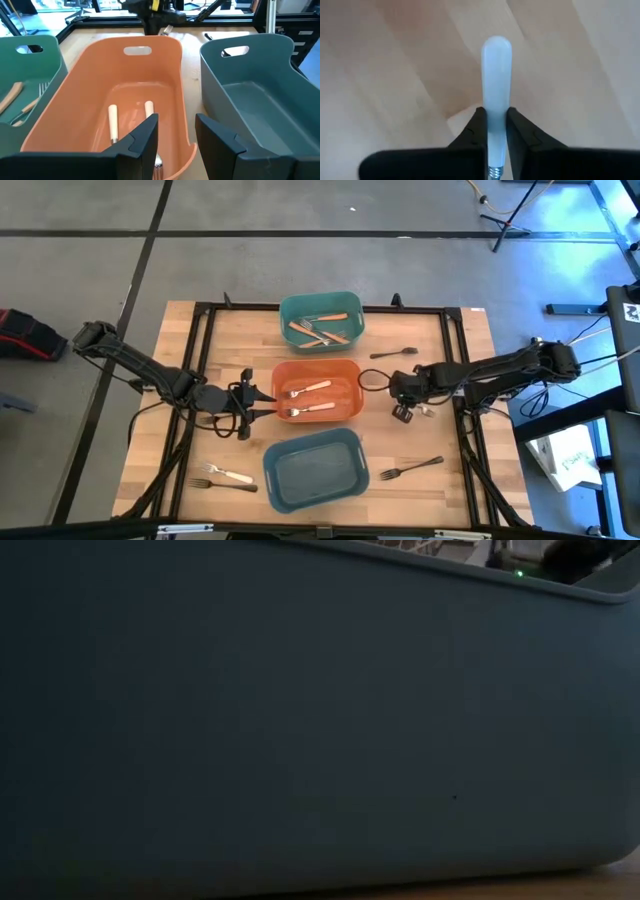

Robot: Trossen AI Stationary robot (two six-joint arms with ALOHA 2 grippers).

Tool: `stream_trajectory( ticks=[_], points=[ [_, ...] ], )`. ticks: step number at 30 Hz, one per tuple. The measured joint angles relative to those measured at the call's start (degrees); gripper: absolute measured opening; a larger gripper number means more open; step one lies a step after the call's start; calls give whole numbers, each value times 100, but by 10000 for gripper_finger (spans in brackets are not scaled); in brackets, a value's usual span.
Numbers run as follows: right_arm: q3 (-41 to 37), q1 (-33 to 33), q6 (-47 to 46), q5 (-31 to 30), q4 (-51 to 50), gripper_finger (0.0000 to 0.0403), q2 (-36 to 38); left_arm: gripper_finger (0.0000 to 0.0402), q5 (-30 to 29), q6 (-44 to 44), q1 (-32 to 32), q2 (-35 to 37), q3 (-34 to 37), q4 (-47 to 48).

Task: Sort silverware by color (type)
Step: Put the white fork into the orange bin

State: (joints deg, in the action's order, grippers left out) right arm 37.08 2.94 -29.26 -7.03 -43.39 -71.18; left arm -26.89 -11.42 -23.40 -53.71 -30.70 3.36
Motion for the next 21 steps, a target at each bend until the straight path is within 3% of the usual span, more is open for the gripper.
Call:
stream_trajectory(
  ticks=[12, 21],
  points=[
    [1946, 2, 811, -464, -731, 22, 9, 125, 87, -2, 2, 0, 0, 2],
    [2551, 2, 1585, -790, 374, 25, 14, 125, 85, -2, 2, 0, 0, 0]
  ],
)
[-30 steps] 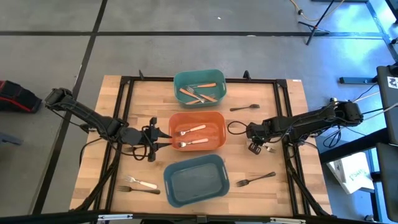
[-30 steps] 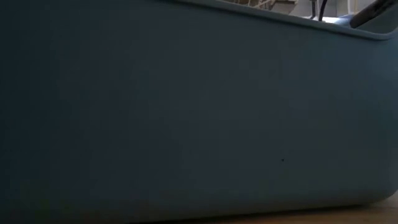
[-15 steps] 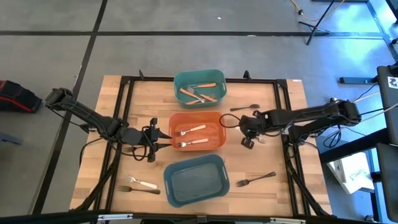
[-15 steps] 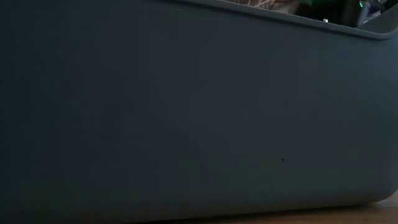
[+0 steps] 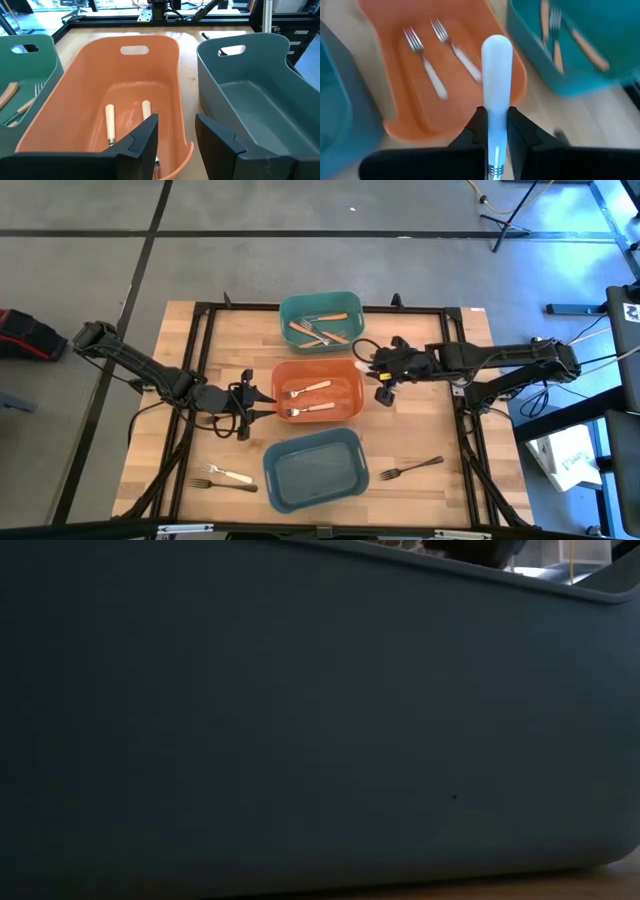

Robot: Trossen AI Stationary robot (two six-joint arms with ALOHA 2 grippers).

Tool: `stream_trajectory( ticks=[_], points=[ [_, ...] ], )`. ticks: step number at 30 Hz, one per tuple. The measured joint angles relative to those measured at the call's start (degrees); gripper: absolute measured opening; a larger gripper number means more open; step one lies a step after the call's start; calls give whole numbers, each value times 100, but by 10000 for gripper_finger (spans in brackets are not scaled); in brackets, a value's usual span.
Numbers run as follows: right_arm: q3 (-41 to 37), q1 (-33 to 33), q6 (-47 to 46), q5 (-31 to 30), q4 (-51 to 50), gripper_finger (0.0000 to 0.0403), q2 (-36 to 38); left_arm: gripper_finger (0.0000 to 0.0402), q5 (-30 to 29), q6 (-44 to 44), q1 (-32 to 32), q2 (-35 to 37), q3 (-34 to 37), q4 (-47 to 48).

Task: Sort silverware by color (type)
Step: Put the white fork into the orange bin

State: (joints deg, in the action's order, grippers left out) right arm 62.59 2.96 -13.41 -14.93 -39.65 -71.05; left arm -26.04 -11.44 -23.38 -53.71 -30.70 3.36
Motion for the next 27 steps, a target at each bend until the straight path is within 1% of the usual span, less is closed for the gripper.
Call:
stream_trajectory(
  ticks=[4, 7, 15, 19, 27],
  points=[
    [-33, 0, 398, 11, 940, 25, -76, 125, 0, 0, 0, 0, 0, 0],
    [-39, 0, 764, 120, 1567, 25, -279, 125, -2, 0, 0, 0, 0, 0],
    [-44, 0, 1309, 986, 3194, 26, -1203, 125, -4, -2, 0, -1, 0, -4],
    [-44, 2, 1547, 1153, 3693, 26, -1689, 125, -4, -7, 0, -2, 0, -3],
    [-44, 2, 1694, 1151, 3864, 26, -2372, 125, 2, -46, 0, -2, 0, -56]
  ],
)
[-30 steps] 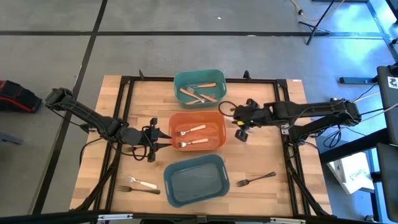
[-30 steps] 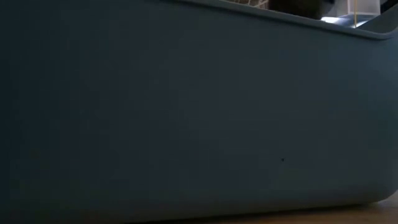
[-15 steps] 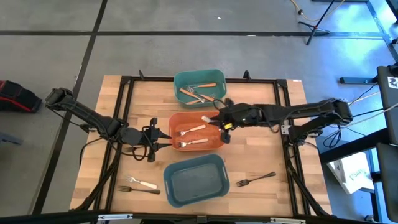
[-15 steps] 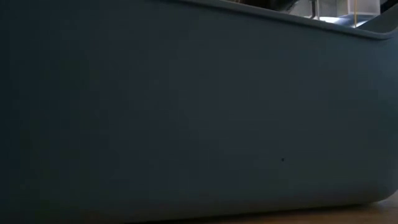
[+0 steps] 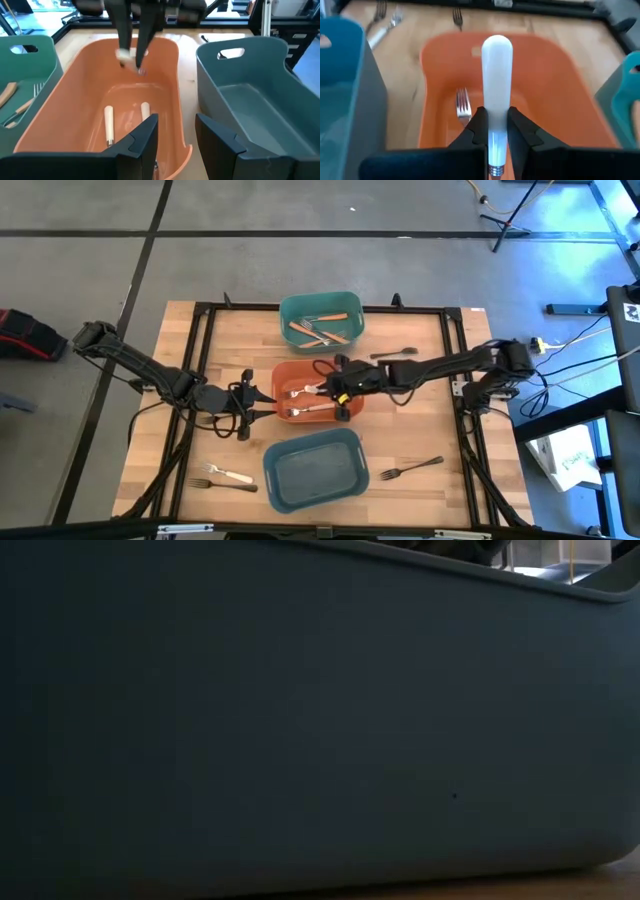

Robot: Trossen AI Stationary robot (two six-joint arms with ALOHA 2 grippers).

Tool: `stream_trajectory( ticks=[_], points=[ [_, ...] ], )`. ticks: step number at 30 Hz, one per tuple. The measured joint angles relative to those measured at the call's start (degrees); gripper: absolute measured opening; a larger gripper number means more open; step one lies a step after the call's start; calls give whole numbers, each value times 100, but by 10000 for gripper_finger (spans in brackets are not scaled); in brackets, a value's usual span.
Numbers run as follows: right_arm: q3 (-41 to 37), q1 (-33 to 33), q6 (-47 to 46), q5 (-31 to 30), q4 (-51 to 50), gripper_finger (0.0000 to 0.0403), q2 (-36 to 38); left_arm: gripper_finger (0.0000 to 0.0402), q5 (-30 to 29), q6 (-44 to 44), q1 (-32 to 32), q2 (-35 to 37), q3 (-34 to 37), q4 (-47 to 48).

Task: Sort silverware by color (type)
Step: Put the white fork into the orange bin

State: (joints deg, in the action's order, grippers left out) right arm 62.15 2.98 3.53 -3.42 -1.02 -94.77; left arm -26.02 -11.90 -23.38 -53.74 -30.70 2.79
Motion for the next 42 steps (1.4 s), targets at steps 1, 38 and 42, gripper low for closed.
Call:
stream_trajectory(
  ticks=[1, 38, 42],
  points=[
    [0, 0, 0, 2, 1, 26, -79, 125, 0, 2, 0, 0, -2, -16],
    [173, 187, 138, -395, -316, 184, -546, 125, 157, 44, -43, -63, -2, 84],
    [173, 552, 288, -666, -361, 189, -165, 125, 426, -56, -197, -63, -4, 336]
  ],
)
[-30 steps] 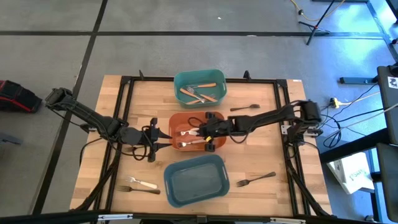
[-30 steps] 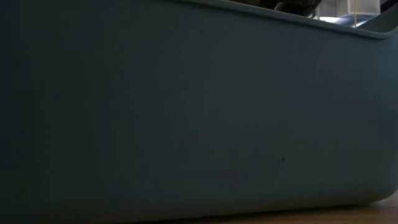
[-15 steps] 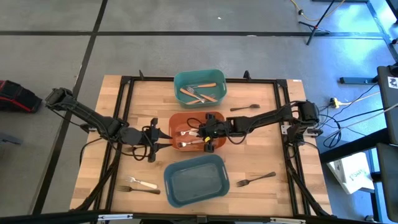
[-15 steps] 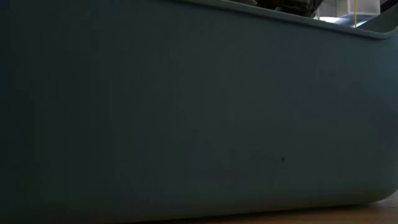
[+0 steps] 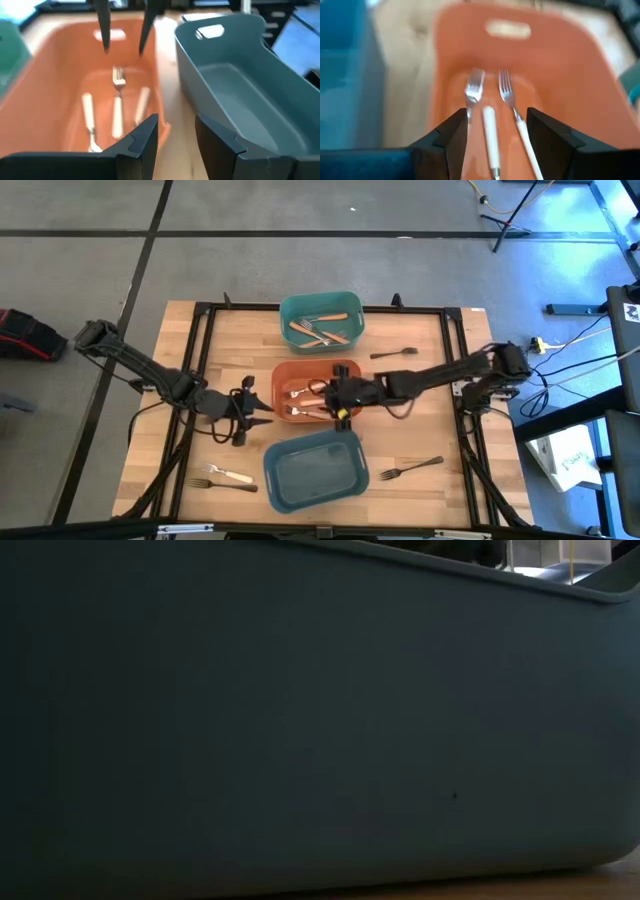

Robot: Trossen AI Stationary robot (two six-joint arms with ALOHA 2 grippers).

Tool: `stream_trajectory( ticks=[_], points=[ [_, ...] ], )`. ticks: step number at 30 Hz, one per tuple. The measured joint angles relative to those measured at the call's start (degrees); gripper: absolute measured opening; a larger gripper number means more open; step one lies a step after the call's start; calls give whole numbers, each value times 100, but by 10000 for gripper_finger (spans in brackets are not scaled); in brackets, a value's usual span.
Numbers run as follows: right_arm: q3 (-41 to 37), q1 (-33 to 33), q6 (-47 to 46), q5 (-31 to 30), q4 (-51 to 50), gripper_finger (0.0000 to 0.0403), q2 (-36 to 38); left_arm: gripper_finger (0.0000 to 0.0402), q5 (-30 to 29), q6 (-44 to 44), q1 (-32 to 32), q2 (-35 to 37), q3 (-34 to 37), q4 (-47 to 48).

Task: Sort silverware by color (type)
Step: Put the white fork into the orange bin

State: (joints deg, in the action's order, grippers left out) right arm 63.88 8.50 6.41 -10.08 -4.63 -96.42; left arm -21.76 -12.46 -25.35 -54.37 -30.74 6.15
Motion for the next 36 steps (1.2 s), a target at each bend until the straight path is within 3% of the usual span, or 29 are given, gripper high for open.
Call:
stream_trajectory(
  ticks=[8, 19, 27, 36],
  points=[
    [0, 727, 290, -383, 32, 190, 466, 125, 765, -964, -581, 31, -2, 887],
    [0, 1079, 243, -492, 8, 190, 487, 125, 776, -2631, -1879, -84, -2, 1438],
    [0, 1059, 83, -561, -26, 190, 487, 125, 794, -3667, -2506, -802, -4, 1394],
    [-2, 1059, -56, -582, -187, 190, 487, 117, 732, -4103, -2855, -1916, -4, 944]
  ],
)
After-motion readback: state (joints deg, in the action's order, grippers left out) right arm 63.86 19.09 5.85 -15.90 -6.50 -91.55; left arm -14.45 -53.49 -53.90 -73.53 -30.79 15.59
